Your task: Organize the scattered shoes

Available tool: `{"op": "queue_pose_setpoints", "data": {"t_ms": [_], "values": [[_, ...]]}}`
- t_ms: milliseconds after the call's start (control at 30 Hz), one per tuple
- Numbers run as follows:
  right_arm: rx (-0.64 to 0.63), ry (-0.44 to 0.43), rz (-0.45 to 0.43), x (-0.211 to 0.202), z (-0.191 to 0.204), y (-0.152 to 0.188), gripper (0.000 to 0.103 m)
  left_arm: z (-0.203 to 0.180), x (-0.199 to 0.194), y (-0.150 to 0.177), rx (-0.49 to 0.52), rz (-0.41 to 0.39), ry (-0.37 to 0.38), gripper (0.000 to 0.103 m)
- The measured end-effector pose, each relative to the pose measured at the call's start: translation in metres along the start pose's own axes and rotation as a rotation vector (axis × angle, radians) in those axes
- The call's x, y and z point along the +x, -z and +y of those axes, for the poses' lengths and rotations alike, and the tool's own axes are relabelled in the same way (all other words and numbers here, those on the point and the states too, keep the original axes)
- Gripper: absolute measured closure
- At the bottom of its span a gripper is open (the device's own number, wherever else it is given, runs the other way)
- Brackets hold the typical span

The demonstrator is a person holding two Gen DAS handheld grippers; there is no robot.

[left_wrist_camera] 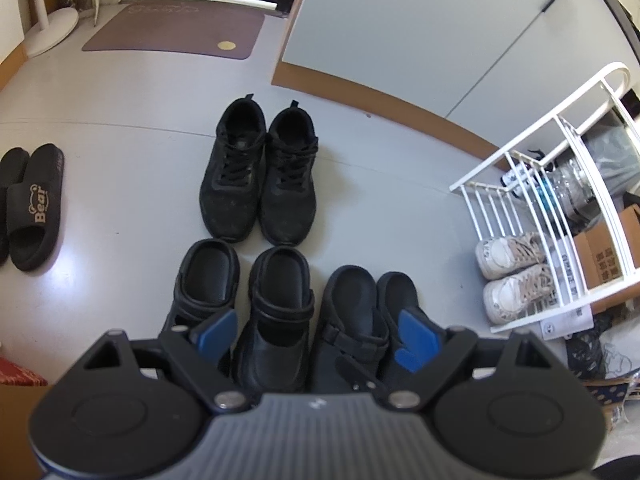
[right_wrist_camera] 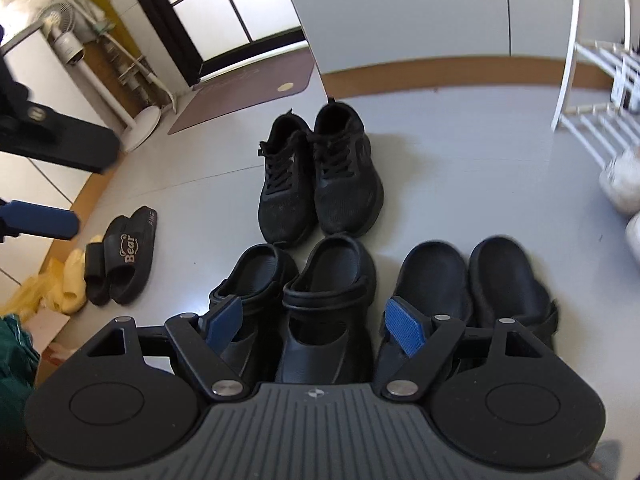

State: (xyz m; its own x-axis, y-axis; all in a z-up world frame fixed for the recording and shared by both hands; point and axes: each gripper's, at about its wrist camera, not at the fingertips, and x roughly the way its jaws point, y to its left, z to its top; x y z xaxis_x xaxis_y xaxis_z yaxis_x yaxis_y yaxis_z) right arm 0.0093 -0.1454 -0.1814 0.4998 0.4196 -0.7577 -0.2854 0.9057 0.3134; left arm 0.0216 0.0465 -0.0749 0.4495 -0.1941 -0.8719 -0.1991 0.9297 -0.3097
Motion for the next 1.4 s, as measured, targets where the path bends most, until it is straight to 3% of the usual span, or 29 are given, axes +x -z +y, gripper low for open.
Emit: {"op": "queue_pose_setpoints", "data": {"t_ms": [400,667,867,1200,1400], "values": [[-0.038,-0.026,0.045,0.046,0.023,0.021,0.024,0.022,0.024,-0.001,-0.026,0.063,-0.056,0.013],[-0.02,0.035,0.058,0.064,0.018,0.036,0.024,0.027,0.036,-0.001,-0.014,0.106,-0.069,0.013],[-0.022,0.018,0.068,0.081,0.028,0.047,0.026,0.027,0.038,0.001,-0.002,0.12,-0.071,0.013],[-0.056,0.005,0.049,0.108,0.05,0.053,0.028,0.028,0.042,0.003,0.008,0.139,-0.086,0.013],[-0.032,0.053,0.028,0.123,0.05,0.057,0.028,0.029,0.047,0.004,0.012,0.155,-0.097,0.013]]}}
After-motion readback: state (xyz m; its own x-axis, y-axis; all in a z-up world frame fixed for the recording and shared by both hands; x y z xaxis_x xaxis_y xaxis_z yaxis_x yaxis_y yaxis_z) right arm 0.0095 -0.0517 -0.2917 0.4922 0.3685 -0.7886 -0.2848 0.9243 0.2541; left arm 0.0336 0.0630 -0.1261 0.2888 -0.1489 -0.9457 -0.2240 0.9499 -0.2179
